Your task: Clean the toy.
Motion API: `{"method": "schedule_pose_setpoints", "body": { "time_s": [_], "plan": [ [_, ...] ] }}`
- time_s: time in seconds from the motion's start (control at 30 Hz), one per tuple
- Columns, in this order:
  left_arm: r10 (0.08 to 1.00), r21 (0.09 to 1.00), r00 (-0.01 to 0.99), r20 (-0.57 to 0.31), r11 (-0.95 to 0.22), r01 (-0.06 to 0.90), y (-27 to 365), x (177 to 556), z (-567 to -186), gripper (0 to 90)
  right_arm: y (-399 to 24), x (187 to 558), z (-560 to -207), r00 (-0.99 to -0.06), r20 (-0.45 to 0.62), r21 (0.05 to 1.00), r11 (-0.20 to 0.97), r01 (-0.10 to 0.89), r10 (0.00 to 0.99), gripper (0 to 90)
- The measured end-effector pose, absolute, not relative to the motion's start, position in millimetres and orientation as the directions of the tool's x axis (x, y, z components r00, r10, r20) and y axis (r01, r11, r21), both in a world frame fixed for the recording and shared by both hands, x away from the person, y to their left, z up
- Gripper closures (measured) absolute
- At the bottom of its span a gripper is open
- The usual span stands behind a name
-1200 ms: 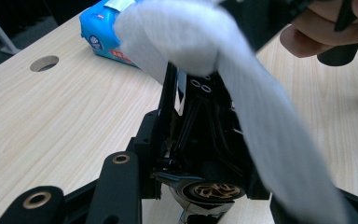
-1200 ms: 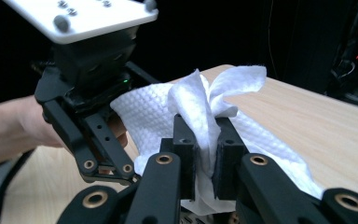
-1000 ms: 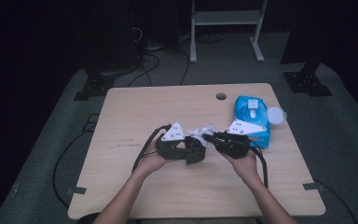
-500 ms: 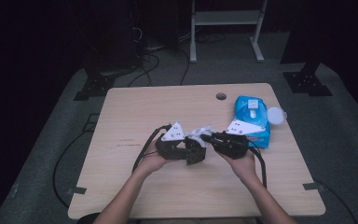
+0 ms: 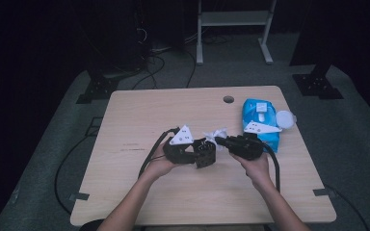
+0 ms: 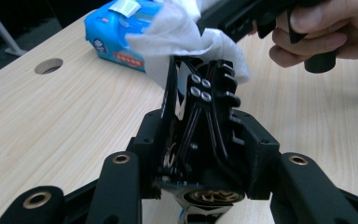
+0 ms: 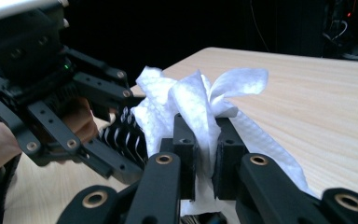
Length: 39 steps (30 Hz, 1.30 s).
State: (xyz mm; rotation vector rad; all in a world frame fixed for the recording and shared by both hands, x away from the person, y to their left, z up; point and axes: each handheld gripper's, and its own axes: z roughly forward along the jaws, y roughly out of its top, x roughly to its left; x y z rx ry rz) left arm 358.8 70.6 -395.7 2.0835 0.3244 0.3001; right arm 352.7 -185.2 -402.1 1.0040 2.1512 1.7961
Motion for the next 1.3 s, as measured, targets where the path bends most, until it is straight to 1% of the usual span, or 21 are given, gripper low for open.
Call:
{"method": "schedule_pose_setpoints", "body": {
  "time_s": [0.07, 0.2, 0.4, 0.67, 0.9, 0.97, 1.07, 1.17, 1.23, 1.3],
  "plan": [
    [0.344, 0.862, 0.936, 0.078, -0.495, 0.110, 70.0, 358.7, -396.3, 57.8, -184.8, 351.9, -400.0, -0.763, 0.282, 0.925, 0.046, 0.377, 0.581, 81.4],
    [0.341, 0.866, 0.938, 0.059, -0.485, 0.122, 69.8, 359.3, -402.1, 57.9, -175.5, 346.8, -393.3, -0.783, 0.229, 0.939, 0.081, 0.334, 0.578, 81.4],
    [0.338, 0.869, 0.940, 0.039, -0.477, 0.135, 73.4, 360.2, -405.1, 57.9, -172.5, 345.9, -395.6, -0.787, 0.221, 0.940, 0.091, 0.330, 0.577, 81.4],
    [0.346, 0.857, 0.938, 0.020, -0.489, 0.162, 79.7, 361.3, -413.2, 57.9, -163.8, 347.6, -405.6, -0.791, 0.191, 0.933, 0.143, 0.330, 0.581, 81.4],
    [0.350, 0.828, 0.936, 0.020, -0.530, 0.181, 83.3, 363.5, -427.4, 58.0, -155.6, 347.8, -416.1, -0.796, 0.162, 0.920, 0.202, 0.335, 0.583, 81.3],
    [0.353, 0.817, 0.936, 0.007, -0.541, 0.198, 83.4, 365.3, -435.4, 58.0, -151.4, 349.0, -421.3, -0.798, 0.136, 0.912, 0.242, 0.333, 0.587, 81.3],
    [0.351, 0.805, 0.936, 0.007, -0.558, 0.203, 83.6, 366.9, -440.0, 58.0, -150.4, 350.3, -425.3, -0.798, 0.135, 0.904, 0.257, 0.342, 0.587, 81.2],
    [0.347, 0.772, 0.938, 0.024, -0.602, 0.203, 82.5, 368.6, -446.2, 57.9, -148.2, 350.8, -430.8, -0.798, 0.109, 0.898, 0.285, 0.335, 0.593, 81.1],
    [0.348, 0.748, 0.937, 0.018, -0.626, 0.219, 82.4, 370.6, -453.9, 58.0, -146.8, 352.6, -437.3, -0.793, 0.107, 0.886, 0.305, 0.350, 0.600, 81.1],
    [0.352, 0.755, 0.936, 0.003, -0.614, 0.229, 83.5, 371.5, -455.6, 57.9, -146.7, 353.7, -441.4, -0.791, 0.110, 0.885, 0.302, 0.353, 0.602, 81.1]
  ]
}}
